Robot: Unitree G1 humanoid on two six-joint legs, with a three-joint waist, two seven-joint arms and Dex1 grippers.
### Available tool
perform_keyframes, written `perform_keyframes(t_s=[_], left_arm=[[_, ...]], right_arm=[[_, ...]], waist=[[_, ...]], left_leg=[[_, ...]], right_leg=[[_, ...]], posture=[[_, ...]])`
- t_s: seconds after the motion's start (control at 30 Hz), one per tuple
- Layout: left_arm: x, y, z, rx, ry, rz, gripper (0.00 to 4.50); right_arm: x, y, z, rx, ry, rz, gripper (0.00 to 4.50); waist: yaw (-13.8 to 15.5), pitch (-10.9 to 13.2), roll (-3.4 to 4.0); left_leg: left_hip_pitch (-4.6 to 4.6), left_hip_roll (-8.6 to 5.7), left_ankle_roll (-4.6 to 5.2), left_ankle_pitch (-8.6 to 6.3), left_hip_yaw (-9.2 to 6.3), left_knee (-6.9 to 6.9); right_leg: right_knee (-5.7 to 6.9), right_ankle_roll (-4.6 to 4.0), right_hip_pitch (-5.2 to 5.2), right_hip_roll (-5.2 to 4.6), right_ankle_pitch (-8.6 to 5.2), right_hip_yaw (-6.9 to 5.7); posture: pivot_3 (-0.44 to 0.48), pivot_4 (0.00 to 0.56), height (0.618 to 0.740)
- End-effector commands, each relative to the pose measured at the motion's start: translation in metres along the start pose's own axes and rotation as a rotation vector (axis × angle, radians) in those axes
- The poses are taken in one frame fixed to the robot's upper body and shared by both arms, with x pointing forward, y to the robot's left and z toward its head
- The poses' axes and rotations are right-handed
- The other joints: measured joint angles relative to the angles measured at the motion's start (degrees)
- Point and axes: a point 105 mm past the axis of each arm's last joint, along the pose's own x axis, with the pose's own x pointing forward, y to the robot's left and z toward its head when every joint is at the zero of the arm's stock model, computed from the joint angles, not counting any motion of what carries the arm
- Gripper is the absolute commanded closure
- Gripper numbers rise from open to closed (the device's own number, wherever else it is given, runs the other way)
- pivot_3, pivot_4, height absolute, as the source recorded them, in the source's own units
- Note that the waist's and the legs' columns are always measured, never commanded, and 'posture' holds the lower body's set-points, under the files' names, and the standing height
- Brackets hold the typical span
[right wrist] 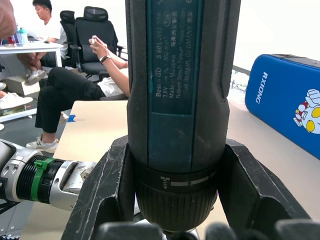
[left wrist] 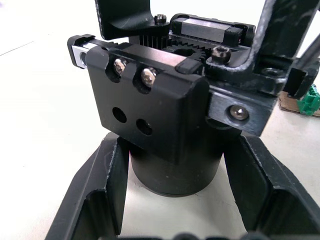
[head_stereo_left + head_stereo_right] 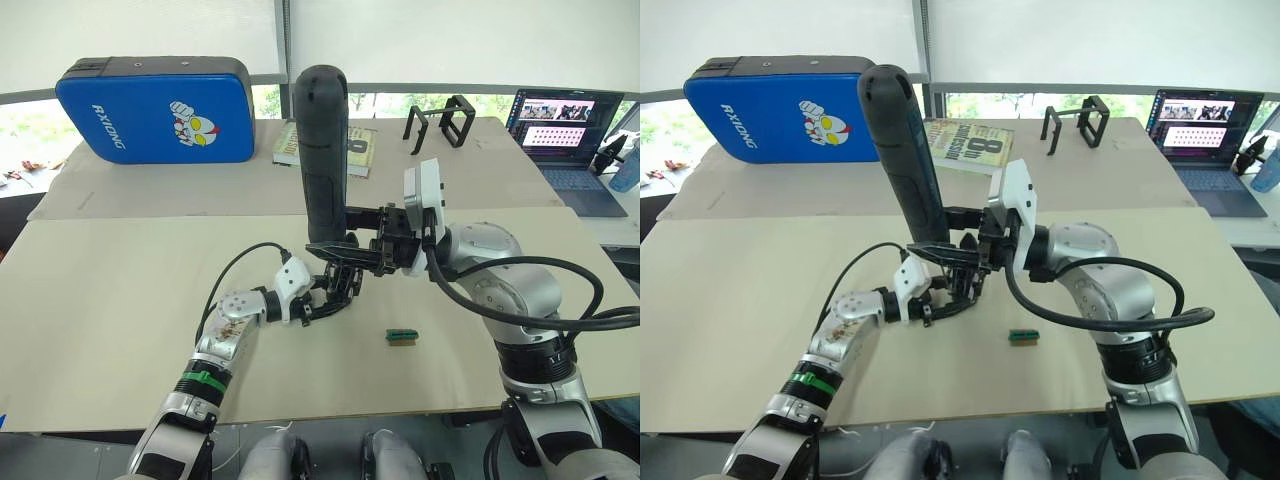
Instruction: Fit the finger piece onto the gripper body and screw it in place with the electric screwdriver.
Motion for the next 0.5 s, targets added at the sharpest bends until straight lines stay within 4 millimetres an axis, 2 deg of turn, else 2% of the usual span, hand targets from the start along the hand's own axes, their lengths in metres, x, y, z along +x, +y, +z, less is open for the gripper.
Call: perform_keyframes(t_s=[0.03, 0.5], left_arm=[[0.0030, -0.0043, 0.0167, 0.046, -0.055, -0.026, 2.23], [0.0033, -0.0056, 0.0166, 0.042, -0.058, -0.026, 2.23]], right_arm=[[-0.0008, 0.0009, 0.0156, -0.070, -0.056, 0.002, 2.60], [-0.0031, -0.0009, 0.0149, -0.083, -0.043, 0.002, 2.60]], waist=[[0.0, 0.0, 0.00], [0.0, 0.0, 0.00]], left_leg=[[0.00, 0.00, 0.00, 0.00, 0.00, 0.00], [0.00, 0.00, 0.00, 0.00, 0.00, 0.00]], right_leg=[[0.00, 0.00, 0.00, 0.00, 0.00, 0.00], [0.00, 0.00, 0.00, 0.00, 0.00, 0.00]], posture=[[0.000, 0.150, 0.740], [0.000, 0.150, 0.740]])
